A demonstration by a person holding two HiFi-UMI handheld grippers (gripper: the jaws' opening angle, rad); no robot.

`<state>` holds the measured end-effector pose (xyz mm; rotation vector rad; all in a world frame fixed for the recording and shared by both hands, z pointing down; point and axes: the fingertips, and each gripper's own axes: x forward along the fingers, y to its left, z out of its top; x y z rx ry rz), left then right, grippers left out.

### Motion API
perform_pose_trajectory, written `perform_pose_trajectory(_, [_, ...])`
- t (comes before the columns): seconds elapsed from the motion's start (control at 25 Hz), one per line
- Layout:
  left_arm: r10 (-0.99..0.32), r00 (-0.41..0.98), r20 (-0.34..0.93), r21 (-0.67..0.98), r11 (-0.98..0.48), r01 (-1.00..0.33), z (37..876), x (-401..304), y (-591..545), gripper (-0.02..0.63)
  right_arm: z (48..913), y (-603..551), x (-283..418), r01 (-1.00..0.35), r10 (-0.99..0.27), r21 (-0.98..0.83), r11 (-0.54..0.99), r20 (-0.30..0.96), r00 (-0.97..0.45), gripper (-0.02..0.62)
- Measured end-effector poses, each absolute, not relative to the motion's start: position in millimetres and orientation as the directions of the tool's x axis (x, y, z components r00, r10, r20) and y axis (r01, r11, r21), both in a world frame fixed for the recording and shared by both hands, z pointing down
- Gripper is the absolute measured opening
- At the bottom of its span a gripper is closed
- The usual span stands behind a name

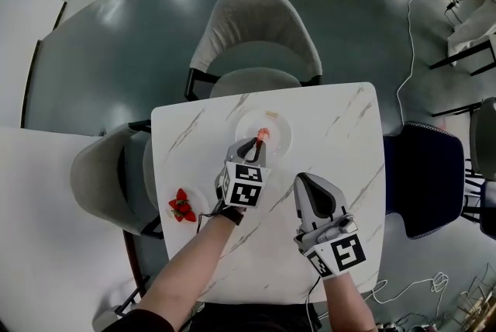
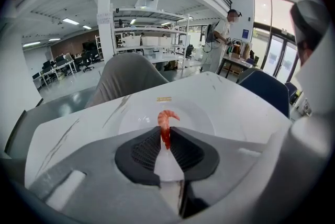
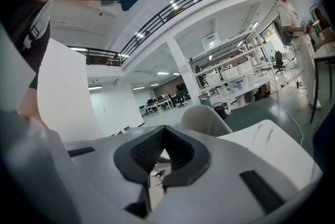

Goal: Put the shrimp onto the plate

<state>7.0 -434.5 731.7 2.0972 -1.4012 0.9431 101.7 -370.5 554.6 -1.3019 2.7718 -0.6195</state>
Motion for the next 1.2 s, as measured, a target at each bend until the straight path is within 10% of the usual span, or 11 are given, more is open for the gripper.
perform_pose_trajectory(0.48, [-0.659, 0.243, 0.712, -0.039, -0.383, -0.923, 715, 5, -431, 0.055, 546, -363, 103, -0.729, -0.737, -0.357, 0.583, 0.146, -0.660, 0.003])
perform_pose_trajectory(1.2, [-0.816, 0.503, 0.285, 0.093, -0.499, -0.862, 476, -3, -309, 0.008, 451, -276, 63, -0.716, -0.714, -0.295, 0.633, 0.134, -0.687, 0.003])
